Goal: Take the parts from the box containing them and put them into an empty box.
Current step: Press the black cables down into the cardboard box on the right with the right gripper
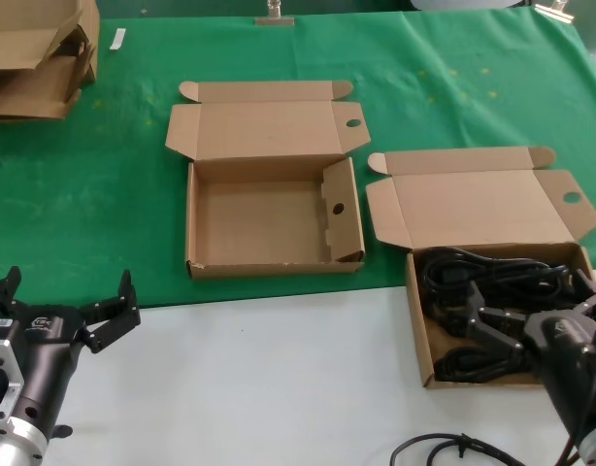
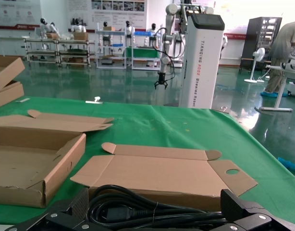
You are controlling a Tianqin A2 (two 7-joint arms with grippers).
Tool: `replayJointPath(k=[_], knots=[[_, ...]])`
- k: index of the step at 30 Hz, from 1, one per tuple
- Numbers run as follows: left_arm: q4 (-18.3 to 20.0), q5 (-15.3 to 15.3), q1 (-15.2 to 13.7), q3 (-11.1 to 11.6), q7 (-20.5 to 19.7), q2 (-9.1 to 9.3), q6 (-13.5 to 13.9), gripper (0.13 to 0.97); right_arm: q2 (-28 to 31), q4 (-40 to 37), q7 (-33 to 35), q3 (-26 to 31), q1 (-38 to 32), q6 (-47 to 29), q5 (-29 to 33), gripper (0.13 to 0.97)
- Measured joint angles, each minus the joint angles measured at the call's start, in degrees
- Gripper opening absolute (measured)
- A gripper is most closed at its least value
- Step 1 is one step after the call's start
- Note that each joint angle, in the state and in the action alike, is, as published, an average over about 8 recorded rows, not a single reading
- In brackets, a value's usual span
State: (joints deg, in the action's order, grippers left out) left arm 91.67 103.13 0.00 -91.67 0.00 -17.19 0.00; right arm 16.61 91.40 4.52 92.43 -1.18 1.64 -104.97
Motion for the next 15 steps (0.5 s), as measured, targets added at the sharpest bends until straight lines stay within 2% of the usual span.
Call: replayJointPath(k=[15], knots=[[0.0, 0.0, 0.0, 0.0, 0.0, 0.0, 0.0, 0.966, 0.04, -0.02, 0.01, 0.06, 0.0, -0.02, 0.01, 0.966]])
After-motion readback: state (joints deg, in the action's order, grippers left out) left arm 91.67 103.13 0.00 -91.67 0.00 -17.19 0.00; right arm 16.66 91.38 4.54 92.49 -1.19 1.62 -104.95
